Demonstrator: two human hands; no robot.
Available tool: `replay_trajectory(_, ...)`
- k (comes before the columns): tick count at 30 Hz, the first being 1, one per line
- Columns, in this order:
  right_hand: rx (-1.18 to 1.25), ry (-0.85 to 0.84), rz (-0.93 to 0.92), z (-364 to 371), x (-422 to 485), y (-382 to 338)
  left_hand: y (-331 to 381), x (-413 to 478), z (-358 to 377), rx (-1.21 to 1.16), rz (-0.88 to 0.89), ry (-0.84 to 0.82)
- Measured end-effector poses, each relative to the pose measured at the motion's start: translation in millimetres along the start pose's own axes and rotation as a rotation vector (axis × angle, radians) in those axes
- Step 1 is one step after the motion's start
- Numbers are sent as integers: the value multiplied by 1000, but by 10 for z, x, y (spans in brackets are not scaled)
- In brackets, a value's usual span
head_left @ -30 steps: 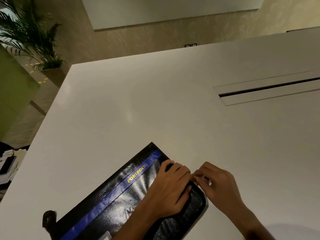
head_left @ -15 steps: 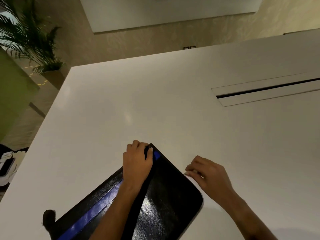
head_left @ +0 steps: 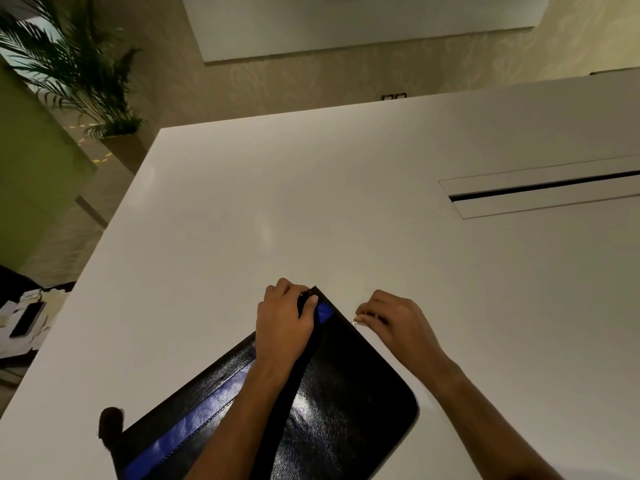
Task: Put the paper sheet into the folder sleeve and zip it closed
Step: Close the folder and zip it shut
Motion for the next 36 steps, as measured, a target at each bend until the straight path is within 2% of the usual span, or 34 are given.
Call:
replay_trajectory(11, 10, -4, -82, 179, 548, -57, -43, 39, 50, -3, 15, 40)
replay_trajectory(24, 28, -5, -56, 300, 701, -140, -181, 23, 114, 14, 31, 83)
replay_trajectory(28, 170, -20, 130, 200, 605, -144, -171, 78, 105, -23, 11, 56)
replay_trajectory(33, 244, 37, 416, -94, 65, -199, -251, 164, -66, -102, -5, -83)
replay_trajectory(36, 176, 26, 625, -225, -439, -282, -340, 164, -237, -10, 1, -147)
Point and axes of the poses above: each hand's wrist, its own x-axis towards the middle knuckle, its own z-axis out of the palm, y = z × x, the point moved 1 cm from there along x, towards the middle knuckle, and after that the axes turned 7 degrees about -y, right-handed, at the moved point
